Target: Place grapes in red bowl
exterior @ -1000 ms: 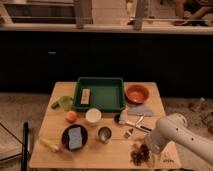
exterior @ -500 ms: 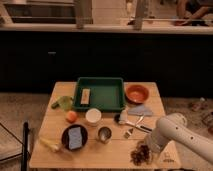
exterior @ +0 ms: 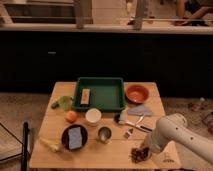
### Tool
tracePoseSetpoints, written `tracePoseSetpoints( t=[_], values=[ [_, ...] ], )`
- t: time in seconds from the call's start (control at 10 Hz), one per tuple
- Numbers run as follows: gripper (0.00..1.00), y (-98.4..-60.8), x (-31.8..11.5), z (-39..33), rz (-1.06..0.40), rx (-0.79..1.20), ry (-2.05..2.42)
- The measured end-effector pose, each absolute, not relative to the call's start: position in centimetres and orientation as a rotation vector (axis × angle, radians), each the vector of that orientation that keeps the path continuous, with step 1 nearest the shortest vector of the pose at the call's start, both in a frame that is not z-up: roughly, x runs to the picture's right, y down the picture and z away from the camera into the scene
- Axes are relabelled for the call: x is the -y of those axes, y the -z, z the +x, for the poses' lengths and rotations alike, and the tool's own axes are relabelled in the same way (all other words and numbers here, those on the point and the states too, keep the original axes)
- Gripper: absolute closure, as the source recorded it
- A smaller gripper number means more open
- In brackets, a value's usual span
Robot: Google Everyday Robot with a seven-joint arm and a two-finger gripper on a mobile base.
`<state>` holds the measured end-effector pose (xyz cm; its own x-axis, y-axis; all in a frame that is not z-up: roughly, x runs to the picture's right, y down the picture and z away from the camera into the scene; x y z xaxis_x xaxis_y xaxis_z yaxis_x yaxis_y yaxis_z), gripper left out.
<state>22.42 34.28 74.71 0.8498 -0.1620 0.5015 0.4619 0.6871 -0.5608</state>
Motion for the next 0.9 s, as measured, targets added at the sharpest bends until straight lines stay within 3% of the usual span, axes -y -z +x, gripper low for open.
tracePoseSetpoints(
  t=[0.9],
  values=[
    [1.00,-71.8,-29.7,22.6,-0.681,0.425,0.381]
  ],
)
